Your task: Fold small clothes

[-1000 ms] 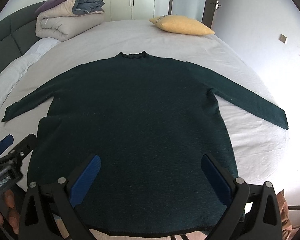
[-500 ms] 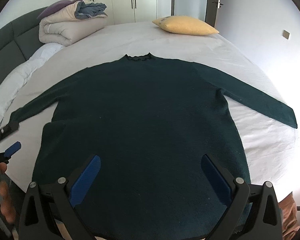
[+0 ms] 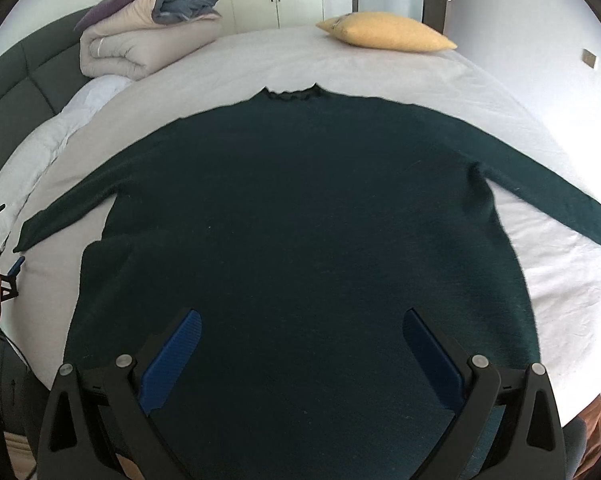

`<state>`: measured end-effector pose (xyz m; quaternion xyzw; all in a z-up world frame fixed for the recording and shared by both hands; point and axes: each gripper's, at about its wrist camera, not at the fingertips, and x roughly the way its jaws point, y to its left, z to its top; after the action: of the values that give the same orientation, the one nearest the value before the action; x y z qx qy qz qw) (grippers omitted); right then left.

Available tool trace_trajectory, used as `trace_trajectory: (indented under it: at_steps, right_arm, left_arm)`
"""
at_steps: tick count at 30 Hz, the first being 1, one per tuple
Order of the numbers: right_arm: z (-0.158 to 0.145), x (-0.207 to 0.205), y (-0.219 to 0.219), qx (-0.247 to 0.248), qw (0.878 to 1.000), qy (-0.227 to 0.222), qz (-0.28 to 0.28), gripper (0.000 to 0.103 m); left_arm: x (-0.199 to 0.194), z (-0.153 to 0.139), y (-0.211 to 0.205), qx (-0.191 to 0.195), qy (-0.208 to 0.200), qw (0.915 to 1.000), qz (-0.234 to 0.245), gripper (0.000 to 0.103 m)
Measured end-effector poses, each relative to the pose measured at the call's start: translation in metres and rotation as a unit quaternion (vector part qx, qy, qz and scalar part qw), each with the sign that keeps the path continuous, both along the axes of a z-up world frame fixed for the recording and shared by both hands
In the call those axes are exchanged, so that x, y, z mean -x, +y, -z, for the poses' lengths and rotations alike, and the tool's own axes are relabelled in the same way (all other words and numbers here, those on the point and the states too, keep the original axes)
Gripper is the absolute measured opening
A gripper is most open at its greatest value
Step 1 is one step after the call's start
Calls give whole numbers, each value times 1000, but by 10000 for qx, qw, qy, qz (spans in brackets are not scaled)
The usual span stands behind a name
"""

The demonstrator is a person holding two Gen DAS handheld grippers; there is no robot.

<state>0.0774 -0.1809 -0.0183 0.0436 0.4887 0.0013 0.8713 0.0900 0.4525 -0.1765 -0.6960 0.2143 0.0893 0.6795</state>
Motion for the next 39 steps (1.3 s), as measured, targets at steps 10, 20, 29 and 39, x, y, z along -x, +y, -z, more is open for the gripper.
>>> trace_trajectory:
  at_steps: [10,20,29,39]
  right_arm:
    - [16,-13,8,31,9998,185,-51,103]
    - [30,-16,2,-70,9995,317,19,103]
    - [37,-22,-1,-112,9993,369,-7,102]
    - [43,-23,-21,-406,9984,366,155,96]
  left_arm:
    - [-38,34,22,202,-170,9977,-623,103]
    - [-50,37,45,427,-988,9920,-667,70]
    - [-52,48,54,233,-699,9965,-389,25]
    - [-97,-41,-1,-1707,-226,9816,827,7]
